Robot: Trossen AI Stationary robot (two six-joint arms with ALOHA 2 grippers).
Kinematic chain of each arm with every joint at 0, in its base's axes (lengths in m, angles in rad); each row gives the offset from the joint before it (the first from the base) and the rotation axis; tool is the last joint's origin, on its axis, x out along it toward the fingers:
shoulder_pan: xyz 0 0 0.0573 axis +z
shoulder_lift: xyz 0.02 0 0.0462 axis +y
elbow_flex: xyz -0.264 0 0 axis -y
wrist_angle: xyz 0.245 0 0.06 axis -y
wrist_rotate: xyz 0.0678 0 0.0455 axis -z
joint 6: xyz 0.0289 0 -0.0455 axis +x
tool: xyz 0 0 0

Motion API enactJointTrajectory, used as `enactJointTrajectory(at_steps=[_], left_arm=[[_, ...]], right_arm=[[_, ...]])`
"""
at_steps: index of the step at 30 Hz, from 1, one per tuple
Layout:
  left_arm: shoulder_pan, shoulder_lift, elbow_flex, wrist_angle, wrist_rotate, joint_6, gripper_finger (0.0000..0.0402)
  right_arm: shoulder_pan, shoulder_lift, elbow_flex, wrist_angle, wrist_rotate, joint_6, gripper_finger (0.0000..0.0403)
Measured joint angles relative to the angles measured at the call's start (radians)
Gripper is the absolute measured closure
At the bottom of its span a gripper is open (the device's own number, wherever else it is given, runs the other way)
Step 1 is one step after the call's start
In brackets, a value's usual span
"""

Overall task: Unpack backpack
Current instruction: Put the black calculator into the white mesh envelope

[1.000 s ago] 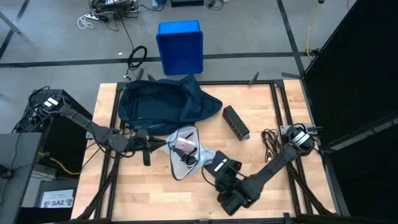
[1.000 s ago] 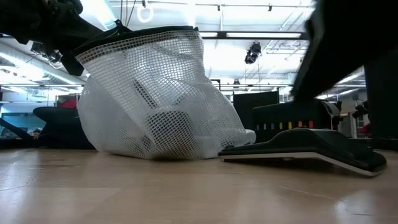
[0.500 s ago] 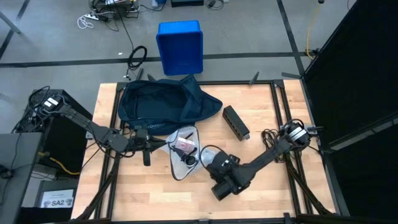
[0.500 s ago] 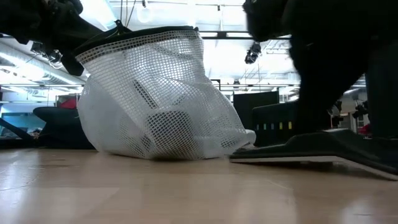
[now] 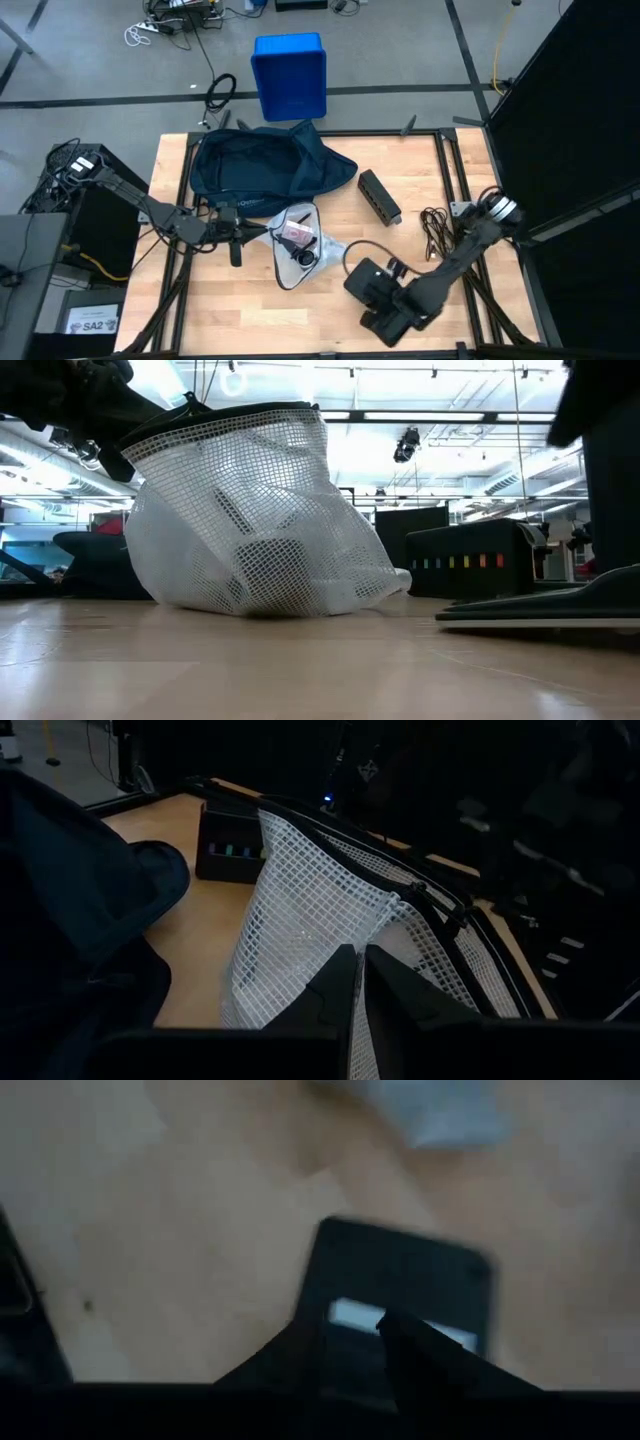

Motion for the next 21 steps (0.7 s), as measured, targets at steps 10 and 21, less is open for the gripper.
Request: enactJointTrajectory(at_steps=[10, 21], left_arm=[[0.0, 0.0, 0.0, -0.002, 0.0, 0.0, 0.0401], [0.0, 0.0, 0.0, -0.001, 0.0, 0.0, 0.0401]], right_arm=[[0.039, -0.211, -0.31, 0.028, -0.106, 0.239, 0.0282], [0.022, -0.525, -0.901, 0.798, -0.178, 0.247, 0.0189]])
